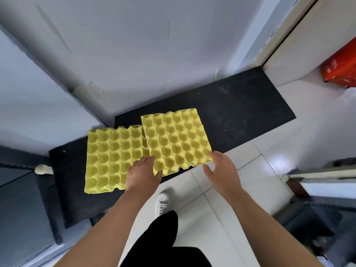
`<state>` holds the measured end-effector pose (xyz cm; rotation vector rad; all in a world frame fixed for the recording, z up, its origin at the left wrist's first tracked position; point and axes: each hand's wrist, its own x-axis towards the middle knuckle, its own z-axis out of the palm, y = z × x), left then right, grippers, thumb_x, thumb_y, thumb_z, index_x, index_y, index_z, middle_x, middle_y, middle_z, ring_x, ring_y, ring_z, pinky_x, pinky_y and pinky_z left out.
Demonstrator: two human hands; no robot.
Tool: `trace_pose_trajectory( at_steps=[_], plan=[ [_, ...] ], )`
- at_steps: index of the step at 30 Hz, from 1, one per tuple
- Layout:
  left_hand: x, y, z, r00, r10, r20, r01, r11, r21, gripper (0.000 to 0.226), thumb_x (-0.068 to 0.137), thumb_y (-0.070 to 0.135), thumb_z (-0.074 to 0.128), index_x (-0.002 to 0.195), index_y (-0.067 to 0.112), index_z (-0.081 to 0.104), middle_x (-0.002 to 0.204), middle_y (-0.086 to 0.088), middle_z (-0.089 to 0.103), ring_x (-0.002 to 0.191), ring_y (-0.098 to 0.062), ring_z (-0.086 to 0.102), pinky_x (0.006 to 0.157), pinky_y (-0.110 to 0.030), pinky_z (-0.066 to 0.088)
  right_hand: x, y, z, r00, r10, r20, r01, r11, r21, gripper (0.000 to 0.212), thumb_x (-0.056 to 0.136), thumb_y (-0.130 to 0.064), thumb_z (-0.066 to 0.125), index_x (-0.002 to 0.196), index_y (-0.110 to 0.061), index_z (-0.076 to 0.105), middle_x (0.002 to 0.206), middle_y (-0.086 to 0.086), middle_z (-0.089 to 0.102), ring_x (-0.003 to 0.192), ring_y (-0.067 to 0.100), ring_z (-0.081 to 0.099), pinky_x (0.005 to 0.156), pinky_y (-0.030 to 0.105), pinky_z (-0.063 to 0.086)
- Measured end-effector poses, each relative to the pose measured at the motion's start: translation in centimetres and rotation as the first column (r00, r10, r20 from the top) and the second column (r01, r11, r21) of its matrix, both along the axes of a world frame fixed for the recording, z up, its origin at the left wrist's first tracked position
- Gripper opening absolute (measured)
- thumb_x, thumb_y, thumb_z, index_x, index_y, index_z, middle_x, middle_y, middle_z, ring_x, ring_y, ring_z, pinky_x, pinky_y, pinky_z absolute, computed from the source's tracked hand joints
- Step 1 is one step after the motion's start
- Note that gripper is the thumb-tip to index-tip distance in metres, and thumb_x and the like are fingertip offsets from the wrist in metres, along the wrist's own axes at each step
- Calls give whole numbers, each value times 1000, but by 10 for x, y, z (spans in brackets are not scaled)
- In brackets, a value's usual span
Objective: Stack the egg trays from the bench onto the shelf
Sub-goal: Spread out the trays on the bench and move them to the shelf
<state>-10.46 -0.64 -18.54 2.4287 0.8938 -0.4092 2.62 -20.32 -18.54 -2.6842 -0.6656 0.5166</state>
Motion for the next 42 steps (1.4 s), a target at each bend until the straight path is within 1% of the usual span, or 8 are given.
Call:
trace_pose_trajectory(
  at_steps=[4,8,15,18,22,31,38,42],
  plan=[
    [32,3,-46,995,19,-102,-25,998,-56,66,91,38,57,148,20,28,147,-2,34,131,-25,38,105,-40,36,42,6,-41,996,-23,-87,21,999,-25,51,91,-33,57,136,-11,46,135,7,49,128,21,41,102,32,35],
    [51,-2,-92,980,83,-179,-96,993,-65,77,87,40,64,148,21,20,151,-7,20,133,-31,34,104,-43,37,74,11,-97,977,-54,-207,39,997,-74,63,90,-40,57,145,-18,34,149,12,34,137,25,30,108,36,33],
    [59,-10,-169,924,321,-206,-354,923,-148,117,72,43,79,153,23,-3,157,-5,-5,144,-37,17,109,-53,33,111,12,-185,927,-69,-370,15,989,-146,80,83,-55,60,148,-37,17,156,17,7,142,33,19,111,43,31],
    [61,-14,-184,904,395,-163,-419,893,-161,122,70,41,82,152,31,-7,157,0,-7,139,-41,28,103,-53,40,120,10,-208,887,-46,-459,8,996,-85,85,79,-52,66,147,-40,16,154,17,11,140,33,24,111,44,32],
    [62,-20,-187,883,457,-109,-469,867,-165,123,69,35,84,151,37,-8,158,3,-7,131,-42,41,96,-48,45,122,10,-217,875,-21,-483,47,998,41,84,76,-45,73,146,-35,26,141,10,24,130,27,34,105,34,37],
    [63,-33,-128,815,565,126,-525,813,-251,127,67,32,85,149,42,-11,158,1,-2,146,-27,14,112,-49,30,122,8,-153,931,23,-363,35,988,153,80,76,-43,73,144,-24,34,138,9,26,130,26,27,109,40,31],
    [31,-49,-25,709,646,284,-606,763,-224,132,66,36,86,150,32,-16,158,-7,6,145,-25,16,111,-45,29,104,17,-43,960,183,-211,-135,966,220,76,80,-46,70,143,-25,35,152,11,14,139,27,18,111,43,25],
    [-13,-50,32,622,709,334,-678,700,-223,128,65,41,85,152,28,-7,156,-1,16,140,-23,29,110,-44,34,75,30,17,950,295,-103,-262,932,250,75,79,-53,67,141,-24,38,151,12,19,136,30,25,111,47,29]
  ],
)
